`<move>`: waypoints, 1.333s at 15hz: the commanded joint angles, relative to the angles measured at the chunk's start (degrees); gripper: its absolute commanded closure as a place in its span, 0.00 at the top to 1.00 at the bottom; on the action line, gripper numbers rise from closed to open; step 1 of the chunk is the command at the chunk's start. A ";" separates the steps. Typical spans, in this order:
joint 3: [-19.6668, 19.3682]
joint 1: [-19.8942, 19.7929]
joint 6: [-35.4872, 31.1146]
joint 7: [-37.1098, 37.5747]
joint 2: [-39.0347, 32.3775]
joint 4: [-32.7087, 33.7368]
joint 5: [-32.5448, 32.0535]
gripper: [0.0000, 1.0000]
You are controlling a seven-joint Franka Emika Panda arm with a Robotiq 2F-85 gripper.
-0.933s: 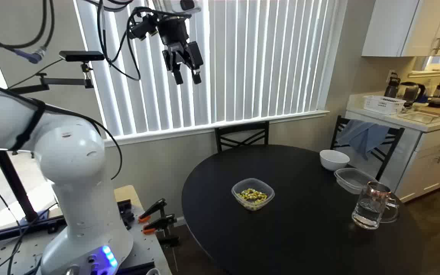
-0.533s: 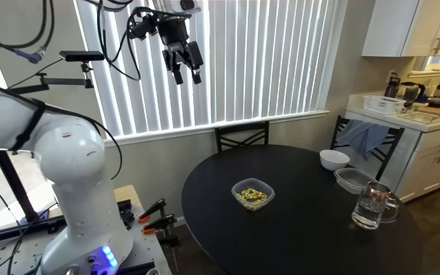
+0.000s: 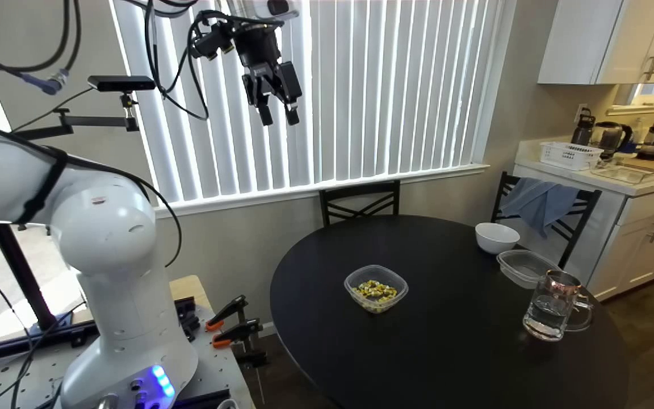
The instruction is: Pour the contents of the lunchbox onto the table
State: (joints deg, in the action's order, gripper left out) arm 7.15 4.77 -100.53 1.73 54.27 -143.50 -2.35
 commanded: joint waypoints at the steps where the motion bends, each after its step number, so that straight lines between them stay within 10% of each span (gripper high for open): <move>1: -8.50 -3.16 -9.51 -4.35 -0.89 -3.19 -3.81 1.00; 10: -39.08 -3.19 -27.94 -34.42 -21.62 1.08 -0.31 1.00; 20: -72.39 23.13 -23.78 -58.08 -52.50 26.08 22.61 1.00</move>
State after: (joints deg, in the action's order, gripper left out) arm -57.82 21.83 -127.88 -47.99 12.96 -125.53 10.64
